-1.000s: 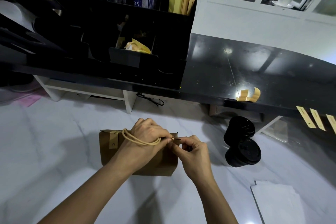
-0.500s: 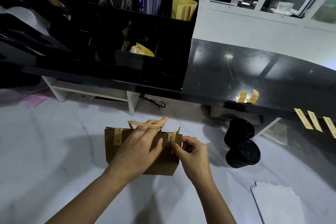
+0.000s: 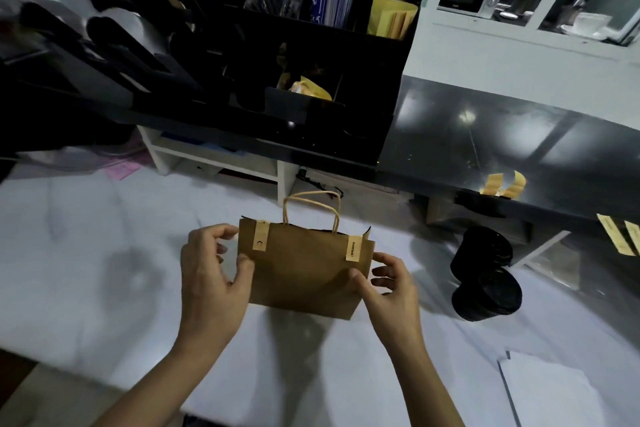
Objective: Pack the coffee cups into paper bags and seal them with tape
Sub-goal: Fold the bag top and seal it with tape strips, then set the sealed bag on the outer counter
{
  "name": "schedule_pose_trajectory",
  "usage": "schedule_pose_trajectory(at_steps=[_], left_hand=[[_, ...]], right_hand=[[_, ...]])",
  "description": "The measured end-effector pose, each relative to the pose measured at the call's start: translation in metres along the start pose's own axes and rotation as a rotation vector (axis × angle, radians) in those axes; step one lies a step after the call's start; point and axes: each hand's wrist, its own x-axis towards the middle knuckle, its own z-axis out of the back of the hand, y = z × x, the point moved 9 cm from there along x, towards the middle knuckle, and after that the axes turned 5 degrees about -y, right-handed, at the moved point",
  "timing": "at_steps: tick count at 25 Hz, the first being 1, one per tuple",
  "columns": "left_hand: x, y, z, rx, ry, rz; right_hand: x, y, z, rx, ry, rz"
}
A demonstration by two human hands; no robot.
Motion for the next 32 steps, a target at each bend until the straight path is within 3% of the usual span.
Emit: schedule_pose_trajectory(at_steps=[8, 13, 17, 24, 32], left_hand=[[-0.027, 0.058, -0.027, 0.023, 0.251, 0.332], [-0.045, 0.077, -0.04, 0.042, 0.424, 0.456], [-0.048, 0.071, -0.039, -0.011, 0.418, 0.496], [-0.037, 0.053, -0.034, -0.084, 0.324, 0.389], [-0.025, 0.029, -0.038, -0.162, 0.337, 0.297]], right_hand=[[-0.019, -0.034, -0.017, -0.005, 0.177, -0.163], [-0.025, -0.04, -0.02, 0.006, 0.194, -0.164], [-0.028, -0.032, -0.017, -0.014, 0.177, -0.128], [-0.033, -0.001, -0.001, 0.029, 0.063, 0.002], [-0.041, 0.009, 0.021, 0.124, -0.053, -0.008]])
